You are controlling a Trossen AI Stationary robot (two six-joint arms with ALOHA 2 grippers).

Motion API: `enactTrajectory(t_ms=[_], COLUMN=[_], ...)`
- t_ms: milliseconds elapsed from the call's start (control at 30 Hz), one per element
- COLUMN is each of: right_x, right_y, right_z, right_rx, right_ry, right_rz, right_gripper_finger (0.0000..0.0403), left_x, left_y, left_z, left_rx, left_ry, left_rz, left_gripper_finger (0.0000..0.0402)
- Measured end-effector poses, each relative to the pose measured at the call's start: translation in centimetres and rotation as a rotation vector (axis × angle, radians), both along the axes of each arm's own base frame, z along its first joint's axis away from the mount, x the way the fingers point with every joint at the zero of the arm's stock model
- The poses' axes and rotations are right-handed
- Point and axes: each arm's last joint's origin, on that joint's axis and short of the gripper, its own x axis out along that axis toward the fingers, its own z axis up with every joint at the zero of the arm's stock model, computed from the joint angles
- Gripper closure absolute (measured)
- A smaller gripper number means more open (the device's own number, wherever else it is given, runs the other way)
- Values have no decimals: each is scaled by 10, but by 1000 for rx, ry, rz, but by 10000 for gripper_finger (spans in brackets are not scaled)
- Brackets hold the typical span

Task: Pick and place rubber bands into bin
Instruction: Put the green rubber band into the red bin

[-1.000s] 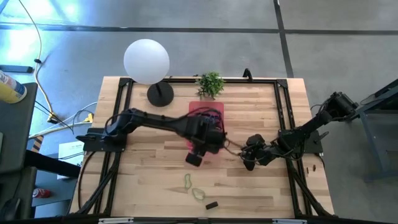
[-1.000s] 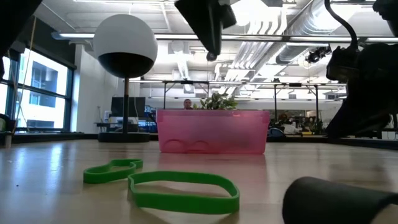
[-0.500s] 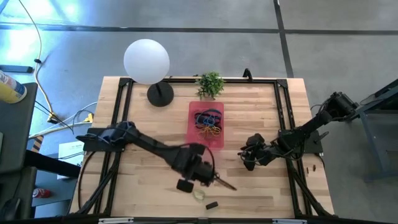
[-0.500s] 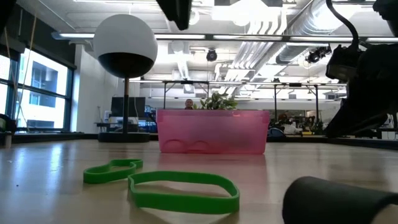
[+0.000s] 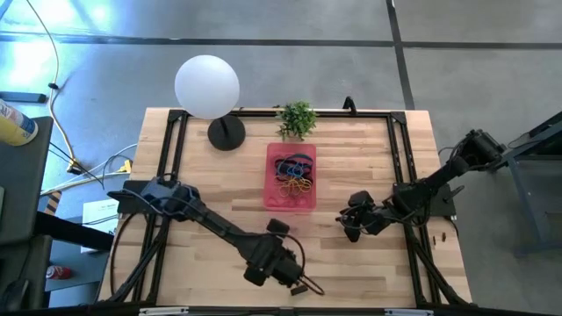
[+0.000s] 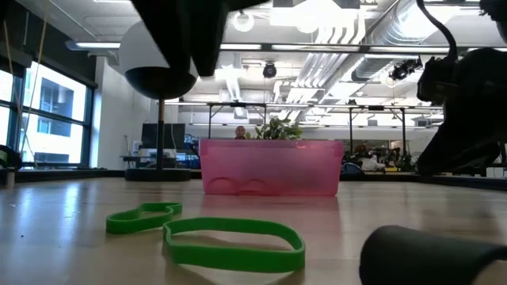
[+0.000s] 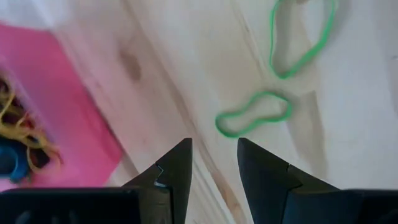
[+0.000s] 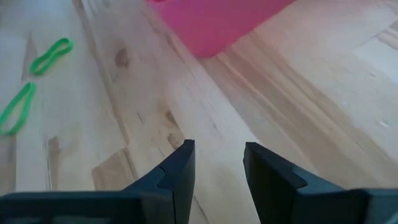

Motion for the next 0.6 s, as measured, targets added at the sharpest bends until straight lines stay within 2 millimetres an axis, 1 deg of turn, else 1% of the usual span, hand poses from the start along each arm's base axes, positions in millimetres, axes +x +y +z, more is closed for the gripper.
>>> enactTrajectory(t_ms=[100,233,300,367,467,533,600], right_x=[-2,-5,-7,-9,-11,-13,-14], right_y=[3,7,10,12,14,15,16], right_z=[0,-1,-2,-3,-3,-4,-4], right_rx=[-6,-13,-17,-21,-33,-40,-41], right_ry=[1,11,16,22,34,42,45], right_rz=[18,46,61,76,90,100,106], right_gripper_finger=[274,274,274,274,274,274,274], left_x=[5,11,14,17,20,21,18], left_y=[-2,-1,1,2,8,14,19], left_z=[-18,-35,-42,-45,-49,-60,-69], left_rx=[8,-15,-22,-24,-42,-80,-106], left_ry=[56,100,120,126,130,150,207], left_rz=[-75,-126,-157,-194,-253,-259,-259], left_gripper_finger=[284,284,284,284,284,284,284])
